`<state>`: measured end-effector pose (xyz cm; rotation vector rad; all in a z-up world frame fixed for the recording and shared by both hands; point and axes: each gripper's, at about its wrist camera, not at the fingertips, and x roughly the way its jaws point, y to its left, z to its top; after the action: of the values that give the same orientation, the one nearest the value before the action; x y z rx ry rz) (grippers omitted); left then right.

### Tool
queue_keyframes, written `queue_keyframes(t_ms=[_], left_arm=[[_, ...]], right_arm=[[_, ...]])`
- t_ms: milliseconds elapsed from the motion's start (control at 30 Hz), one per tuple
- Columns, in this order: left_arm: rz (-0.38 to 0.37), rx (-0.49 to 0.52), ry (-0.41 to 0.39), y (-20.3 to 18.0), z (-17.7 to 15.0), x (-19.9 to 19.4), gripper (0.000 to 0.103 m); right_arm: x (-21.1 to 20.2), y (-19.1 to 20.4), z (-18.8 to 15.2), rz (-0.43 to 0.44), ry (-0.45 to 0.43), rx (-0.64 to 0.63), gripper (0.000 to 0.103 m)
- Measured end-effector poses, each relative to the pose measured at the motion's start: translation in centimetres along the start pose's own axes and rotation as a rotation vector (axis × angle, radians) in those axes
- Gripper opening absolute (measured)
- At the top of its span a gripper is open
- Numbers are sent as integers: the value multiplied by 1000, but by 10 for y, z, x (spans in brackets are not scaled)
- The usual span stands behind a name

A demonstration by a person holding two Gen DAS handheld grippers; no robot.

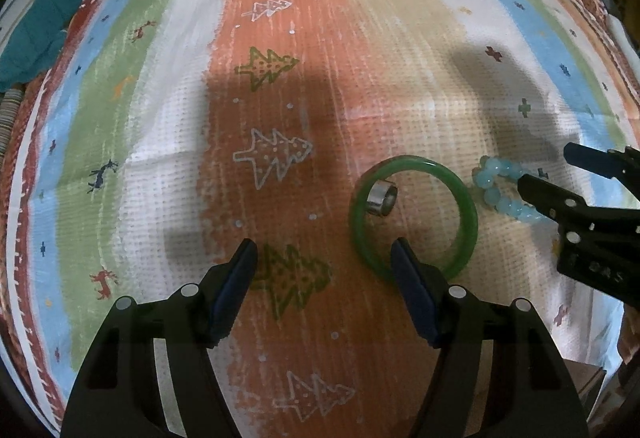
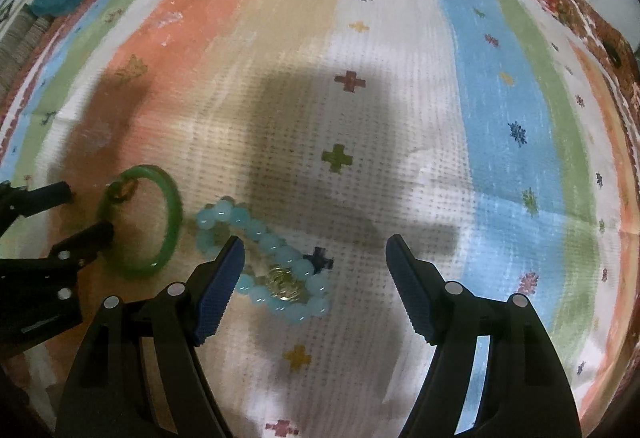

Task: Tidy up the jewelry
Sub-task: 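Move both open tools toward the green jade bangle and light blue bracelet, then grasp the green jade bangle rim with the left tool while the right tool grasps the light blue bracelet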

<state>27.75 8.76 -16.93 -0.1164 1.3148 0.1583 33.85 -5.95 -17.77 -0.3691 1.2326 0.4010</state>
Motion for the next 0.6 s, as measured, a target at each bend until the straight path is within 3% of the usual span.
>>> queue_keyframes(t_ms=[167,233,333,433,533,600], left_arm=[[14,15,6,-2,2,6,69],[22,15,7,-3,2,8,69],[14,27,2,-9,-1,8,55],[15,31,6,-10,-2,6,30],[17,30,7,-11,-3,6,12],[19,24,6,-10,-3,5,11]], right_arm=[[8,4,2,-20,-2,-30,73],[7,6,3,-13,-11,-38,63],[6,9,4,-3,-19,-46,41],[5,8,3,3,-27,-43,24],[3,3,2,4,-36,-31,12],[3,2,3,17,-38,-13,12]])
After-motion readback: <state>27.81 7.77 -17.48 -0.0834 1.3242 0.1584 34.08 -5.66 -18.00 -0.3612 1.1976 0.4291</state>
